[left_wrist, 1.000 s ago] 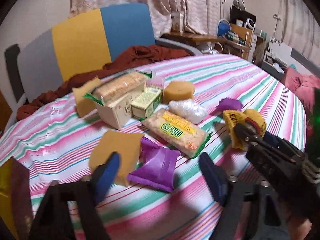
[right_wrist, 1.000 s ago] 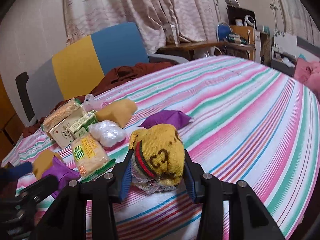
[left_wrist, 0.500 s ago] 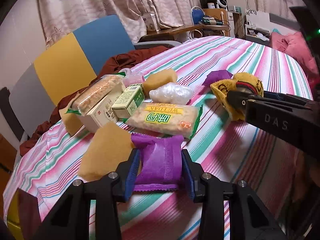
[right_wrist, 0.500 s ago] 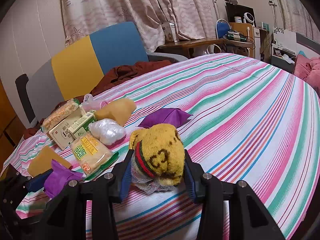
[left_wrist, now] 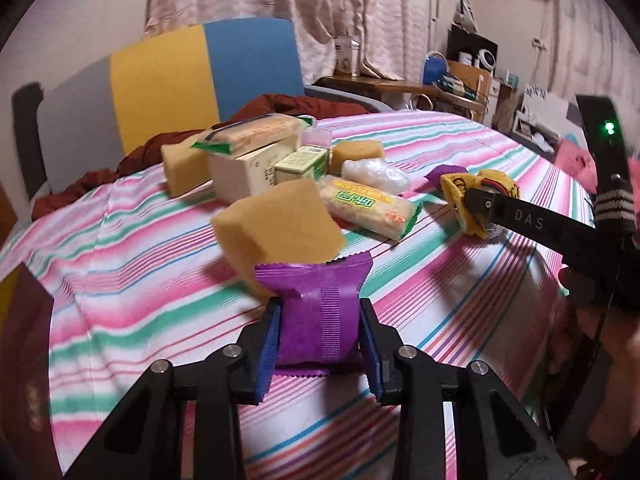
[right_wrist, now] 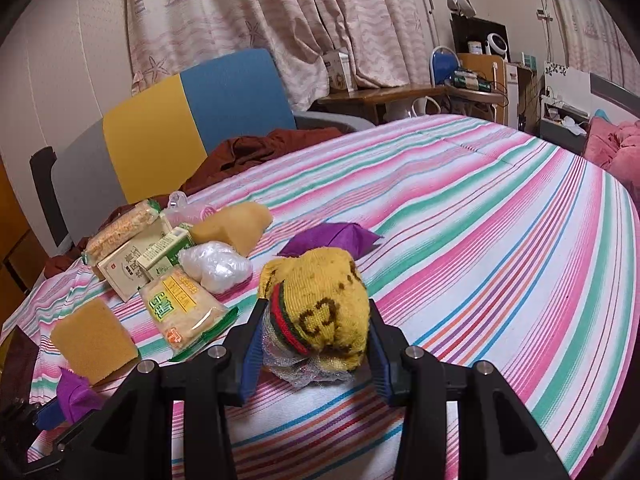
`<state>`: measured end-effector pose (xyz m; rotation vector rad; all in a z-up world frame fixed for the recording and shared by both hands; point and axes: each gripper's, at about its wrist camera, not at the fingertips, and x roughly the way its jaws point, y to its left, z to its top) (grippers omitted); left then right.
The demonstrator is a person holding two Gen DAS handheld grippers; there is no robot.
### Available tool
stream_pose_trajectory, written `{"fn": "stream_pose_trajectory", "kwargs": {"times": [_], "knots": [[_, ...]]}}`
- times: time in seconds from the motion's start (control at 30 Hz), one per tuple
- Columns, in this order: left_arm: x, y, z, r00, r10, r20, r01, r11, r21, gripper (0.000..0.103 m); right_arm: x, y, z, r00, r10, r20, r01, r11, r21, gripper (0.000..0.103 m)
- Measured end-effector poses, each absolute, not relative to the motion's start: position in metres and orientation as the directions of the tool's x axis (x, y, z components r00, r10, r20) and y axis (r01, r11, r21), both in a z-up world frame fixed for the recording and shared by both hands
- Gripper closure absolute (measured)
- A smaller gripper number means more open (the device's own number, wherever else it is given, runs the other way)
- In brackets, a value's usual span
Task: Organize objects
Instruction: 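Carry the purple packet with the left tool while the right tool carries the glove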
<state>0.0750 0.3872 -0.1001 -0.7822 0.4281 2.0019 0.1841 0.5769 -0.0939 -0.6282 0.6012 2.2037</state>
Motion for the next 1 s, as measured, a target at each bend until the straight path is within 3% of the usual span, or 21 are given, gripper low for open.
{"fn": "stream_pose_trajectory", "kwargs": {"times": [0.43, 1.0], "knots": [[0.098, 0.322, -0.099, -0.355, 0.687, -0.634, -0.834, -0.539, -0.117, 0.067, 0.173, 0.550, -0.079, -0.620, 0.581, -0.528, -0.729, -0.676, 0.113, 0.058], [0.078, 0.214, -0.034, -0.417, 0.726, -0.547, -0.738, -0.622, -0.263, 0.067, 0.154, 0.491, -0.068, -0.669, 0.570, -0.477, -0.612, -0.787, -0.083, 0.058]]}}
